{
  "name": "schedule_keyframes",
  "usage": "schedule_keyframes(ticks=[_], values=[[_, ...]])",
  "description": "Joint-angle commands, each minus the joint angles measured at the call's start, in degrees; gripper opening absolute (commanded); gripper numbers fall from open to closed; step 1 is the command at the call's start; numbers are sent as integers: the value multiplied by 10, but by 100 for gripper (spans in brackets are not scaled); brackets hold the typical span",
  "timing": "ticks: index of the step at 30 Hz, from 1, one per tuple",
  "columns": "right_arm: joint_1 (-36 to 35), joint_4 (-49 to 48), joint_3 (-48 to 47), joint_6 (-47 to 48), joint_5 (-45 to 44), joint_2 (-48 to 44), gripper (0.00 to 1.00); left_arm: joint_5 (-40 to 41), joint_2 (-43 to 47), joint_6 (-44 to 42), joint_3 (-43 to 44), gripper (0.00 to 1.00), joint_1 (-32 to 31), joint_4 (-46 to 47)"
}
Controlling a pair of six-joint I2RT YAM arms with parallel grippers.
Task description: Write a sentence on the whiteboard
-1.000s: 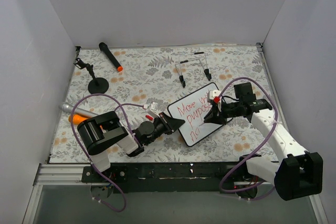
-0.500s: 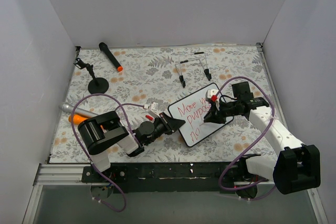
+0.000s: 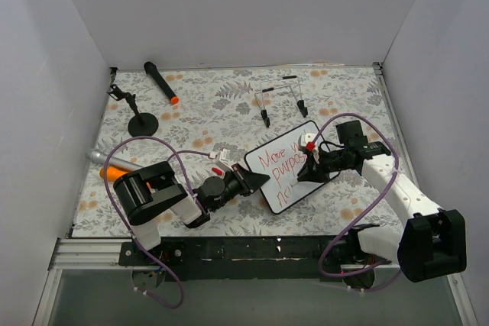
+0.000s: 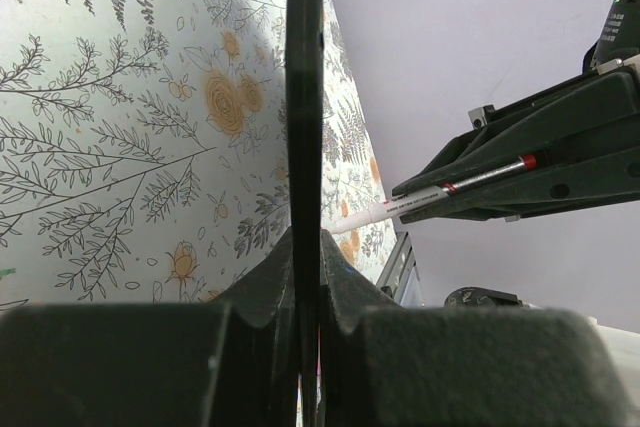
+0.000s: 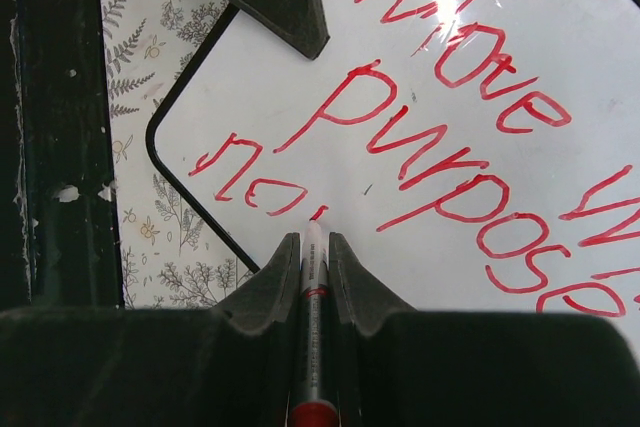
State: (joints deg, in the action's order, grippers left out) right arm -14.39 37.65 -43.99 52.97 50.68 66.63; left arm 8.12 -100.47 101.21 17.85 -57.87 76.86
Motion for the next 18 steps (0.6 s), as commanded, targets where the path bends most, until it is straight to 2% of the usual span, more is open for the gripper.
schedule_keyframes(ticks=[1, 10, 18], values=[[-4, 33, 17, 30, -20, -11, 1, -11, -6, -31, 3, 0, -1, 128], [-4, 47, 22, 42, -29, -14, 1, -13, -9, -31, 4, 0, -1, 128], [-3, -27, 3, -18, -44, -14, 1, -14, -8, -31, 5, 0, -1, 128]])
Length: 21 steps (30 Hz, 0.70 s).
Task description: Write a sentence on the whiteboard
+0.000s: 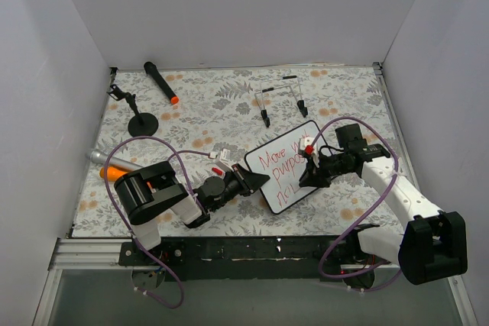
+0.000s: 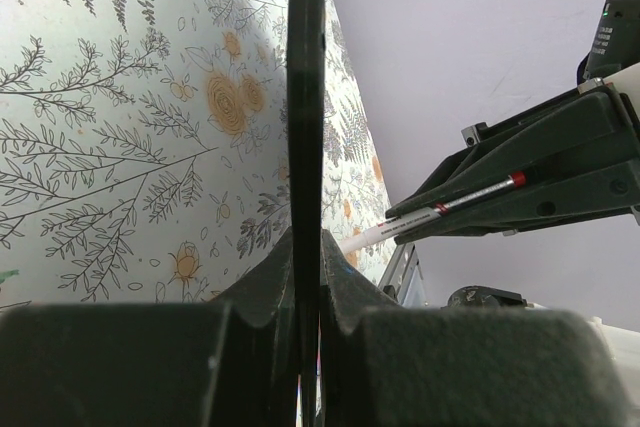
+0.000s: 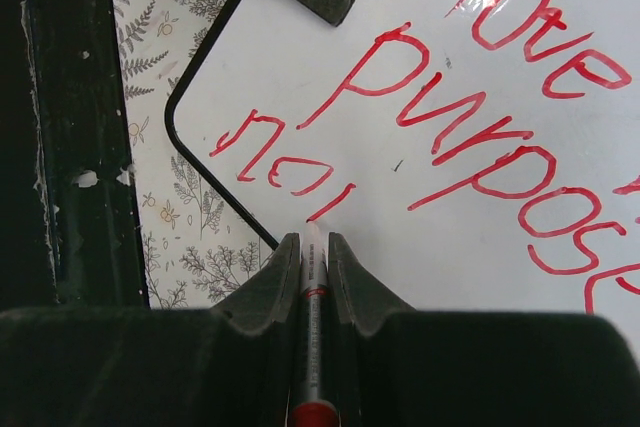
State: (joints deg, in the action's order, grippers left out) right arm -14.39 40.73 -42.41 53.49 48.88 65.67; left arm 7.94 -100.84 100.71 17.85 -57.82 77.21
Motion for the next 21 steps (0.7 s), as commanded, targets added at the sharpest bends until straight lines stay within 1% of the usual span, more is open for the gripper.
schedule_keyframes(ticks=[1, 10, 21], values=[[-4, -64, -14, -33, -31, -5, 1, -13, -4, -27, 5, 0, -1, 124], [1, -96, -24, -55, -46, -2, 1, -14, -8, -27, 4, 0, -1, 126], [4, -106, -30, -64, -46, 2, 1, -15, -12, -27, 5, 0, -2, 131]])
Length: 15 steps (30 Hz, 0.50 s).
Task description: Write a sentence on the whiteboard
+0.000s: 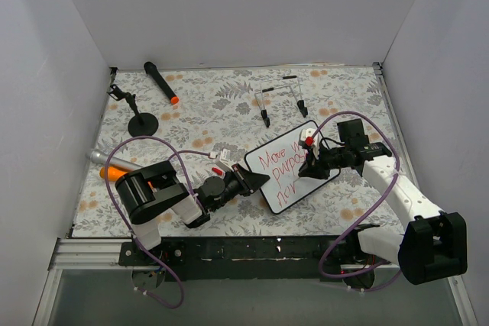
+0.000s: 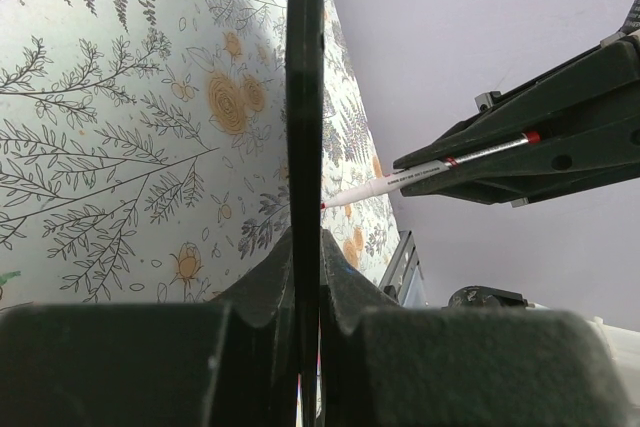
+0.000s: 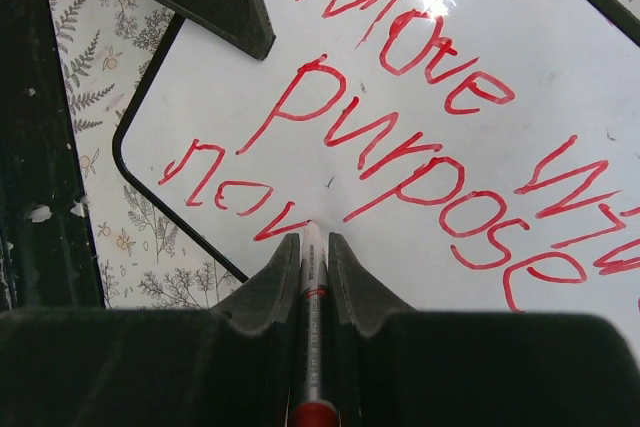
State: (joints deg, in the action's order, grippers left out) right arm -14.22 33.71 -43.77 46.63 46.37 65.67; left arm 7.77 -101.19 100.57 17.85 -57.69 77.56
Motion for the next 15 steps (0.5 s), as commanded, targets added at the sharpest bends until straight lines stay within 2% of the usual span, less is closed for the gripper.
schedule_keyframes(ticks=[1, 15], values=[[3, -35, -17, 7, -21, 3, 1, -14, -9, -26, 5, 0, -2, 128], [5, 32, 11, 53, -29, -23, 1, -11, -9, -28, 1, 0, -3, 133]])
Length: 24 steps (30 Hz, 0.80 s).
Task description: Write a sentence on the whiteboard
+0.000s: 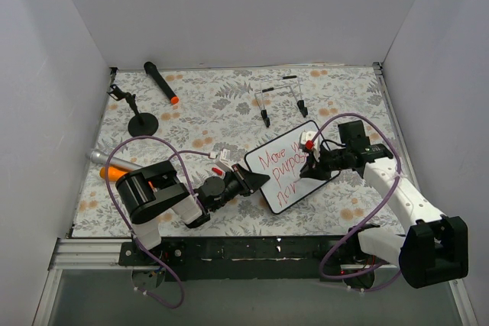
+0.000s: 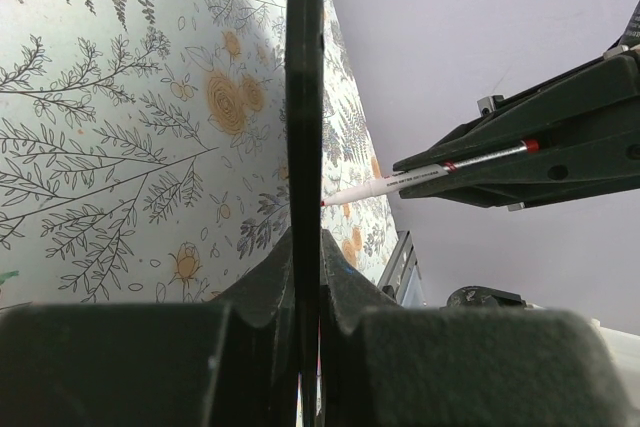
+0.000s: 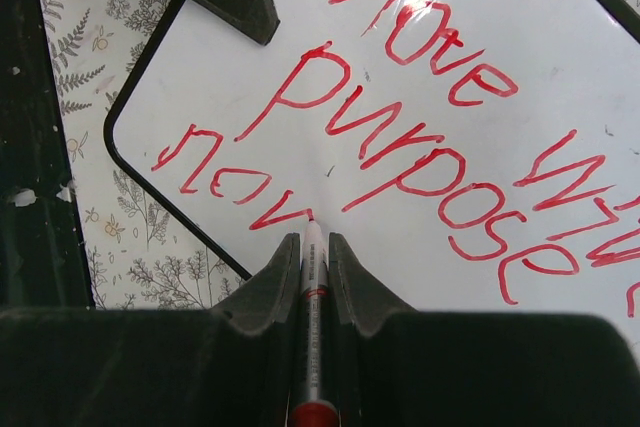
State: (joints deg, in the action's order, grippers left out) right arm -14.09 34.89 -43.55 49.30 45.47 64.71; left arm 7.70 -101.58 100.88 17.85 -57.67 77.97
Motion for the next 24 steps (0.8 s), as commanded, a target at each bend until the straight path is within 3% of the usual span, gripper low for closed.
schedule_keyframes(ticks=[1, 12, 24], values=[[4, 23, 10, 27, -20, -16, 1, -10, -3, -31, 1, 0, -3, 129], [3, 55, 29, 48, -25, -26, 1, -9, -1, -31, -1, 0, -3, 131], [6, 23, 10, 25, -31, -18, 1, -12, -1, -33, -1, 0, -3, 131]])
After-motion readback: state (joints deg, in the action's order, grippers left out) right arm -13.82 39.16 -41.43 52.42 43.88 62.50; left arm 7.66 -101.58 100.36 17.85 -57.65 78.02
